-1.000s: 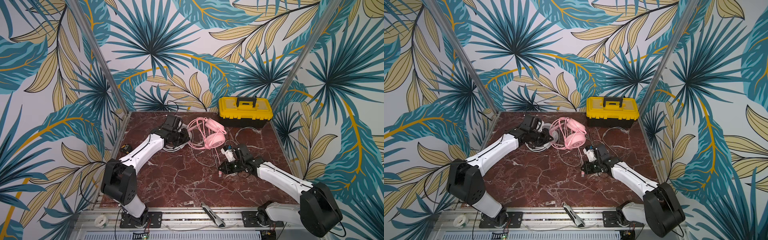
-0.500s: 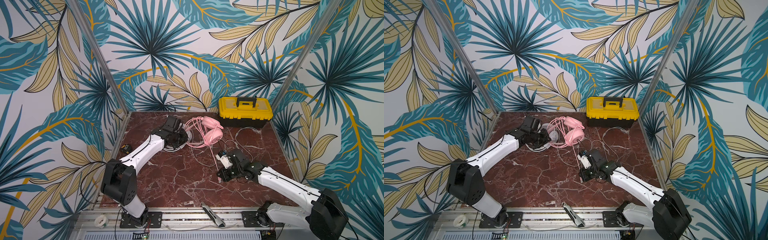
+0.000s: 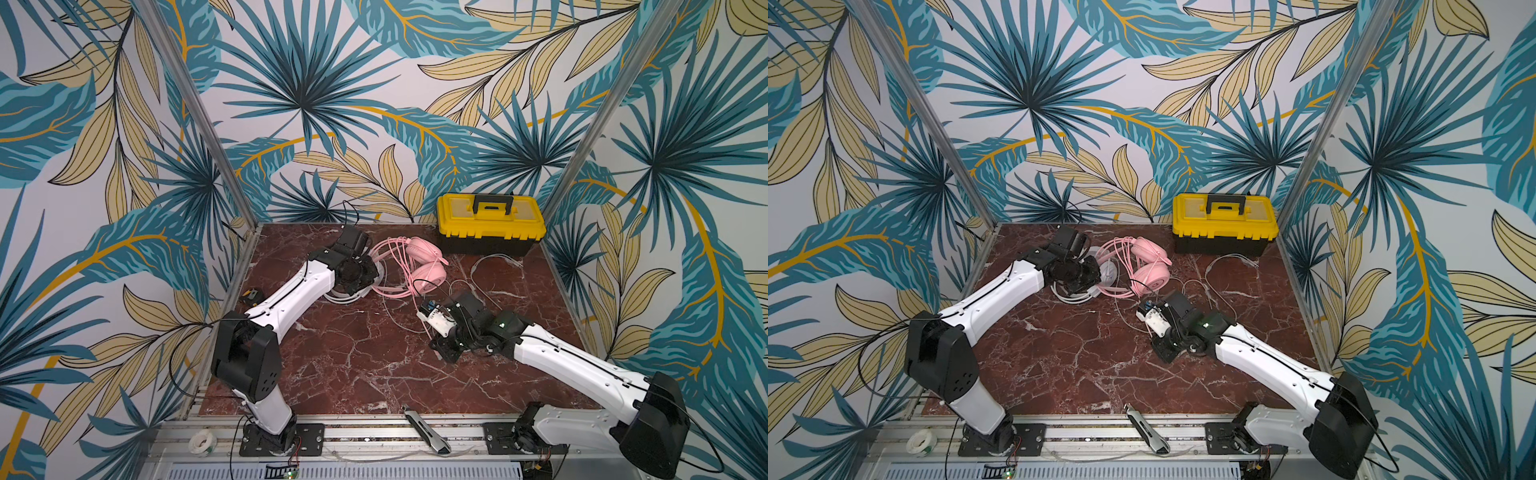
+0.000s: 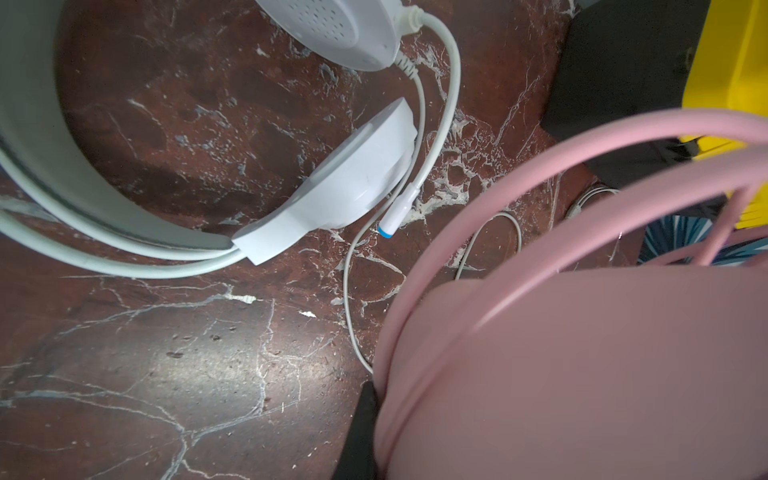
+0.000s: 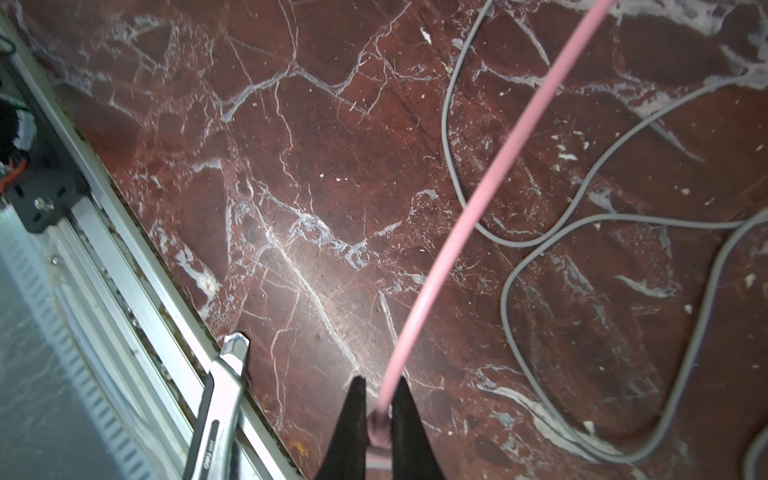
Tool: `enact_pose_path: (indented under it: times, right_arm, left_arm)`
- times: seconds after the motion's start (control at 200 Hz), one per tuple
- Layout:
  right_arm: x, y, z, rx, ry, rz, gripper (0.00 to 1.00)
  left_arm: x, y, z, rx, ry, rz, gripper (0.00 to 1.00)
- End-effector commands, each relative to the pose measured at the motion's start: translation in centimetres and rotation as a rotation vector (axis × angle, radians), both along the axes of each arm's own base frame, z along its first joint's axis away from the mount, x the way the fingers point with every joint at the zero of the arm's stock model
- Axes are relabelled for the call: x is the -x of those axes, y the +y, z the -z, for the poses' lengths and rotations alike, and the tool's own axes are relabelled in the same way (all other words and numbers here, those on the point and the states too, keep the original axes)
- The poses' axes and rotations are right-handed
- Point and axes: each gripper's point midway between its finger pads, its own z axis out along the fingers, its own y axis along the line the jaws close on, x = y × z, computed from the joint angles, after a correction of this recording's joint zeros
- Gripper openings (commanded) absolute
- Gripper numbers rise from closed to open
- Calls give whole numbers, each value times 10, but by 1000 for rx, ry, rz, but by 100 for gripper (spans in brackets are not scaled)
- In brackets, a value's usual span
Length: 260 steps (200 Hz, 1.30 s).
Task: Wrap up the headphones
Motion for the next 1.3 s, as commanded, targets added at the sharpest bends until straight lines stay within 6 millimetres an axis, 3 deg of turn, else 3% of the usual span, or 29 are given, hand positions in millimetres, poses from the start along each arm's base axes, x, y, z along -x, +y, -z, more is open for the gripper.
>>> enact_pose_path:
  times: [0.0,0.32,0.491,0.671,1.297]
  right_arm:
    - [0,-12,-2,128,-50,-94,0]
    - [-2,-1,-21,183,-185,-292,0]
    - [10,20,-35,133,-237,-460,0]
    - [9,33,-48,133,-320,-599,0]
    - [-44,77,-68,223,-586,-795,0]
  left_arm:
    - [-3,-9,-15,-3,-33,48,0]
    - [0,-11,1,-39,20,82,0]
    - [0,-15,7,-43,31,99,0]
    - [5,-12,13,-99,42,121,0]
    - [31,-30,18,-151,61,350,0]
